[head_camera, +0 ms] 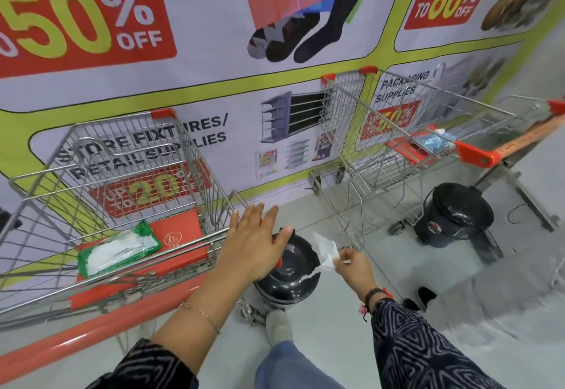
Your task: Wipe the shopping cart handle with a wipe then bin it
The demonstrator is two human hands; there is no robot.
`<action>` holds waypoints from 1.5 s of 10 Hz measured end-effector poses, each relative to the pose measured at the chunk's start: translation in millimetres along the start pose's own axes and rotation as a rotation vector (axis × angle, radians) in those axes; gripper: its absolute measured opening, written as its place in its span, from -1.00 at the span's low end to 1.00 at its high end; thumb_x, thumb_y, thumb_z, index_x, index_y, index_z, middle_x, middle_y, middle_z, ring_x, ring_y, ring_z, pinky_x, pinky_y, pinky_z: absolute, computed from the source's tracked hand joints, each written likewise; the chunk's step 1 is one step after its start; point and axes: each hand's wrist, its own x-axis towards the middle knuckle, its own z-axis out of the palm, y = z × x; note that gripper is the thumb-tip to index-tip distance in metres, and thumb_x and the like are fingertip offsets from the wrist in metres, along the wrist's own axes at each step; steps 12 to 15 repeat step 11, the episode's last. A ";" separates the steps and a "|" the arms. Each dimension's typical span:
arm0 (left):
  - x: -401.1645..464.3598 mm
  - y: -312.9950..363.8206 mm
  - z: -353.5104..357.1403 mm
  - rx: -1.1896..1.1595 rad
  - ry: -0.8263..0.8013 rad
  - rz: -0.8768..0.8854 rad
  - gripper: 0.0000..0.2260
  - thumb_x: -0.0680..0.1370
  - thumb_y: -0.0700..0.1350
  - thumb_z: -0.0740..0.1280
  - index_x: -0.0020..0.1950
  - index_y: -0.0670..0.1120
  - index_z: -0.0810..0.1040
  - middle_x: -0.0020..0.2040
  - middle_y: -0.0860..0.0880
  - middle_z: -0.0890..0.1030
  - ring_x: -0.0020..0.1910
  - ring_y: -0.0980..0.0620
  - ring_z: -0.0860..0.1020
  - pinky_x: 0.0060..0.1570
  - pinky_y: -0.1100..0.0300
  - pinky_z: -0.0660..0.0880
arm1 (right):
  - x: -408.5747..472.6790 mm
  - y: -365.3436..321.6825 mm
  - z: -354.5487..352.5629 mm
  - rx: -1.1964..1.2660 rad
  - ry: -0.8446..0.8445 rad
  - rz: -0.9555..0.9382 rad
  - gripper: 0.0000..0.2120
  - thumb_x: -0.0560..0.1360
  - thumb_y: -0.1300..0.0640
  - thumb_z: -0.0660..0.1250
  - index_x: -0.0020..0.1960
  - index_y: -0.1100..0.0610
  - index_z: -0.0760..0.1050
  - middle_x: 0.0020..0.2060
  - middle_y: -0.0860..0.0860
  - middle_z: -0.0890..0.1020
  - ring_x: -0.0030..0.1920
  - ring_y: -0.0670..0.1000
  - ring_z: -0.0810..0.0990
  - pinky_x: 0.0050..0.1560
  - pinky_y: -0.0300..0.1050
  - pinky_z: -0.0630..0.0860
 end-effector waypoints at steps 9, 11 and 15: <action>32.1 2.8 -2.4 0.020 -0.019 -0.036 -0.50 0.47 0.28 -0.01 0.35 0.14 0.26 0.51 0.06 0.07 0.44 0.12 -0.04 0.37 0.15 -0.29 | 101.4 9.2 73.6 -0.248 -0.187 0.117 -0.86 0.48 0.37 0.19 -0.11 0.32 0.53 0.02 0.30 0.63 0.06 0.19 0.58 0.07 -0.07 0.49; 28.6 5.7 -3.8 0.015 -0.043 -0.035 -0.48 0.47 0.29 -0.08 0.41 0.18 0.07 0.53 0.08 -0.06 0.46 0.15 -0.19 0.26 0.22 -0.48 | 125.7 3.0 77.9 -0.318 -0.286 0.106 -0.79 0.53 0.31 0.15 0.08 0.34 0.51 0.15 0.30 0.59 0.17 0.22 0.54 0.14 -0.05 0.46; 28.6 5.7 -3.8 0.015 -0.043 -0.035 -0.48 0.47 0.29 -0.08 0.41 0.18 0.07 0.53 0.08 -0.06 0.46 0.15 -0.19 0.26 0.22 -0.48 | 125.7 3.0 77.9 -0.318 -0.286 0.106 -0.79 0.53 0.31 0.15 0.08 0.34 0.51 0.15 0.30 0.59 0.17 0.22 0.54 0.14 -0.05 0.46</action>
